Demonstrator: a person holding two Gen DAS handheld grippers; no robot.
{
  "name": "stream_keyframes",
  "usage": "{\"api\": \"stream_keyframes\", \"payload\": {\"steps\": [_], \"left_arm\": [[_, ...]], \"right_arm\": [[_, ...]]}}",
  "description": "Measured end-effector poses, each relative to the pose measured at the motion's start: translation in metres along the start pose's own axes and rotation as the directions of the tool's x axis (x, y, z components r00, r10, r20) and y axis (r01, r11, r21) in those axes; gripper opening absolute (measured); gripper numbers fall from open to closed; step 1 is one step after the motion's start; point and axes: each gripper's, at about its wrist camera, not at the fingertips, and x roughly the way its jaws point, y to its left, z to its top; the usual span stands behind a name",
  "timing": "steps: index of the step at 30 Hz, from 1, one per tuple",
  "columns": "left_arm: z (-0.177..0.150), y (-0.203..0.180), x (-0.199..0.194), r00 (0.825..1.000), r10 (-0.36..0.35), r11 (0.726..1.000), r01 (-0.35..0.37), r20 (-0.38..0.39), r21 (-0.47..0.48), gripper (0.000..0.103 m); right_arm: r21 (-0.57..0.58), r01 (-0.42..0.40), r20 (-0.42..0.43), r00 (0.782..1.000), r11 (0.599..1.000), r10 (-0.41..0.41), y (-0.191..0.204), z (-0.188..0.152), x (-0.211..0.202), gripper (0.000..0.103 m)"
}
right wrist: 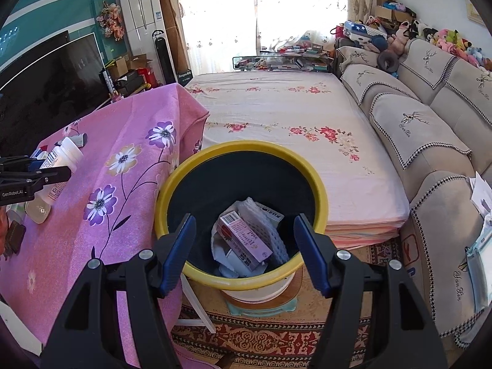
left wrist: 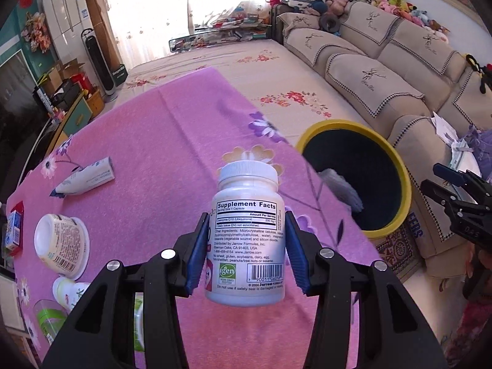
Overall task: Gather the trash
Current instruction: 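Carry the supplement bottle over the bin and open the left gripper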
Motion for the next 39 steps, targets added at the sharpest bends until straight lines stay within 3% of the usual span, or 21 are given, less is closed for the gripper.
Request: {"api": "stream_keyframes", "payload": {"steps": [13, 21, 23, 24, 31, 39], "left_arm": [[0.052, -0.115, 0.046, 0.993, -0.117, 0.985, 0.117, -0.008, 0.125, 0.047], [0.076, -0.146, 0.086, 0.989, -0.144, 0.98, 0.147, -0.032, 0.138, 0.048], [0.078, -0.149, 0.089, 0.991, -0.132, 0.981, 0.134, -0.024, 0.14, 0.065], [0.078, -0.149, 0.088, 0.991, -0.131, 0.981, 0.132, -0.013, 0.141, 0.073], [0.063, -0.12, 0.044, 0.986, -0.161, 0.984, 0.156, 0.052, 0.091, 0.075], [0.003, -0.042, -0.046, 0.973, -0.156, 0.987, 0.162, 0.168, -0.022, 0.084]], "right_arm": [[0.057, 0.103, 0.02, 0.994, 0.993, -0.104, -0.059, -0.02, -0.035, 0.063], [0.087, 0.128, -0.006, 0.992, 0.988, -0.128, -0.077, -0.028, -0.031, 0.063], [0.087, 0.125, -0.01, 0.992, 0.988, -0.125, -0.077, -0.029, -0.028, 0.063], [0.086, 0.123, -0.011, 0.992, 0.989, -0.122, -0.075, -0.029, -0.027, 0.063], [0.076, 0.099, -0.011, 0.995, 0.992, -0.098, -0.067, -0.029, -0.024, 0.063], [0.036, 0.068, -0.024, 0.997, 0.997, -0.067, -0.045, -0.029, -0.019, 0.064]]}}
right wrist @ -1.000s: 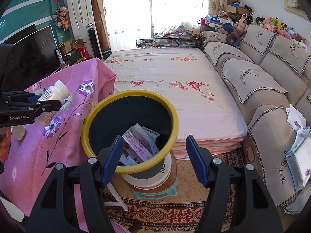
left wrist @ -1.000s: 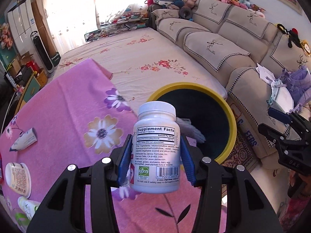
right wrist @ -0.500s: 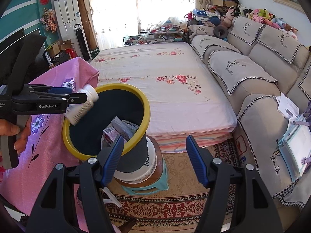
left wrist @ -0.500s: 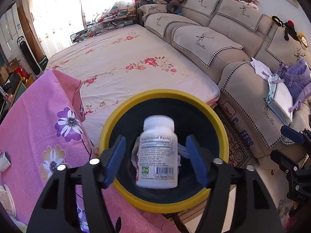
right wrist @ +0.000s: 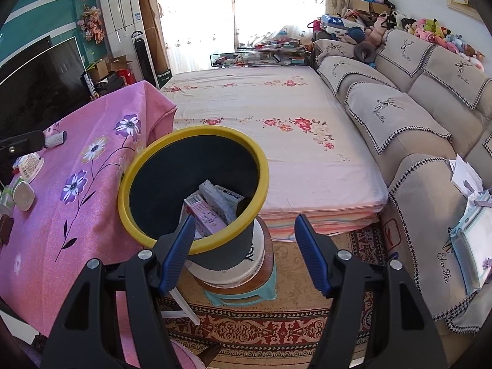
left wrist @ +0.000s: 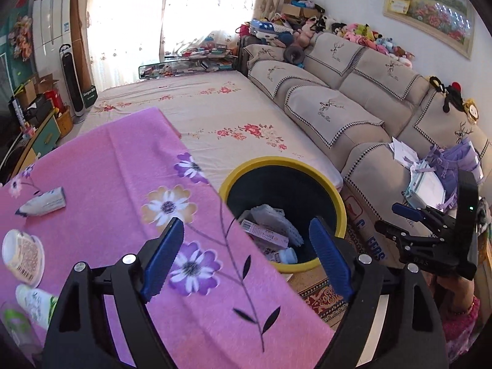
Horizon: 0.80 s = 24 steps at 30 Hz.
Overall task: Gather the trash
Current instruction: 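Carry the supplement bottle over the bin and open the left gripper, then grasp the white coconut water bottle with the right gripper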
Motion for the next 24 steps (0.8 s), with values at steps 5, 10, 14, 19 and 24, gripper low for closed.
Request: {"api": "stream_keyframes", "payload": {"steps": [5, 10, 14, 19, 24], "left_arm": [[-0.04, 0.046, -0.064, 0.997, 0.058, 0.996, -0.055, 0.045, -0.07, 0.088], [-0.079, 0.093, -0.122, 0.986, 0.144, 0.981, -0.131, 0.081, -0.14, 0.091], [-0.11, 0.125, -0.162, 0.975, 0.2, 0.964, -0.179, 0.093, -0.196, 0.092], [-0.149, 0.158, -0.207, 0.953, 0.28, 0.931, -0.24, 0.118, -0.275, 0.095], [-0.178, 0.183, -0.234, 0.933, 0.338, 0.894, -0.278, 0.122, -0.352, 0.096]], "right_arm": [[-0.07, -0.045, -0.012, 0.999, 0.997, 0.044, 0.036, 0.005, 0.003, 0.064], [-0.167, -0.121, -0.015, 0.993, 0.979, 0.12, 0.089, 0.015, 0.003, 0.066], [-0.262, -0.222, -0.041, 0.975, 0.939, 0.219, 0.144, 0.022, 0.006, 0.066], [-0.387, -0.359, -0.111, 0.932, 0.849, 0.344, 0.217, 0.024, 0.009, 0.066], [-0.478, -0.46, -0.171, 0.884, 0.748, 0.435, 0.281, 0.025, 0.008, 0.067]]}}
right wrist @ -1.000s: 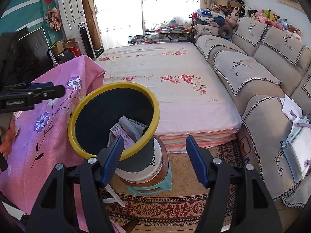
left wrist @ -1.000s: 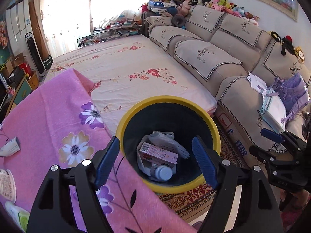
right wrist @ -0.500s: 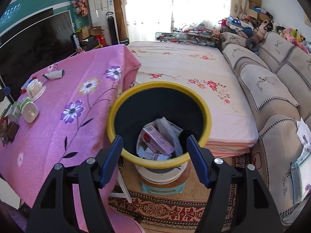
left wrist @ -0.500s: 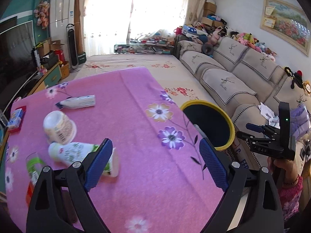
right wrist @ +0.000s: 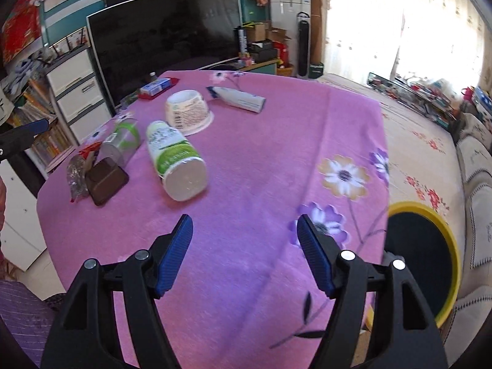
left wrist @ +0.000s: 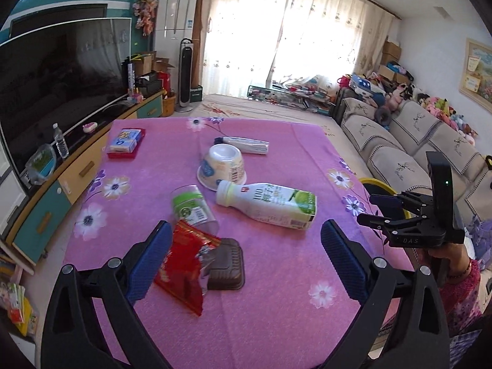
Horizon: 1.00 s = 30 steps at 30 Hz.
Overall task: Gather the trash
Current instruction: 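Grasp the white coconut water bottle with the right gripper, then carry the coconut water bottle over the bin and release it with the right gripper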
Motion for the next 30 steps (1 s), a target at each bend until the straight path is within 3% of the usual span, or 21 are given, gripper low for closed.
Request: {"api": "stream_keyframes", "payload": {"steps": [7, 20, 27, 30], "left_arm": [[-0.013, 0.028, -0.009, 1.0, 0.019, 0.999, -0.019, 0.006, -0.049, 0.096], [-0.022, 0.025, -0.009, 1.0, 0.019, 0.998, -0.02, -0.007, -0.058, 0.096], [-0.023, 0.018, -0.002, 1.0, 0.002, 0.999, -0.003, -0.017, -0.043, 0.096], [-0.024, 0.015, 0.0, 1.0, -0.003, 0.999, 0.002, -0.019, -0.038, 0.096]], "right_arm": [[-0.102, -0.149, -0.024, 0.989, 0.984, 0.147, 0.041, 0.034, 0.039, 0.073], [-0.173, -0.139, -0.089, 0.988, 0.975, 0.125, 0.066, 0.057, 0.099, 0.074], [-0.168, -0.155, -0.114, 0.984, 0.973, 0.137, 0.071, 0.054, 0.1, 0.052], [-0.163, -0.139, -0.111, 0.986, 0.977, 0.122, 0.071, 0.049, 0.096, 0.049]]}}
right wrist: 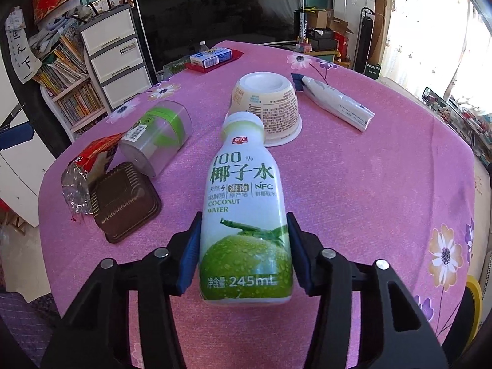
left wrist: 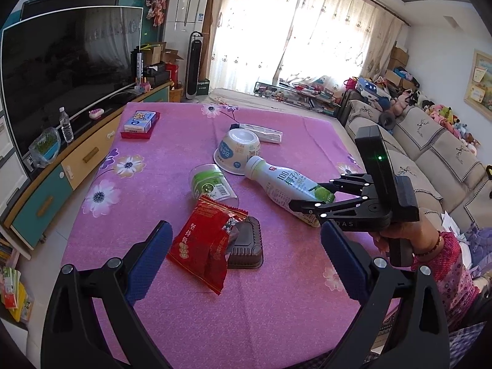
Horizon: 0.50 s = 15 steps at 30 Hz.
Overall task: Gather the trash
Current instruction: 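Carry the coconut water bottle over the bin and release it with the right gripper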
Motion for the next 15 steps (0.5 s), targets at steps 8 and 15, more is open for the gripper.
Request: {"api": "stream_keyframes", "payload": {"steps": [8, 15], "left_arm": [[-0.001, -0.002, 0.005, 1.0, -0.008, 1.0, 0.008, -0.005, 0.006, 0.096], [-0.002, -0.009, 0.008, 1.0, -0.023, 0.999, 0.023, -0.009, 0.024, 0.096]], "right_arm": [[0.031, 0.005, 0.025, 1.0, 1.0, -0.006, 0.006, -0.022, -0.026, 0.049], [0.065, 0.013, 0.07, 0.997, 0.998, -0.017, 0.005, -0.036, -0.053, 0.049]]}}
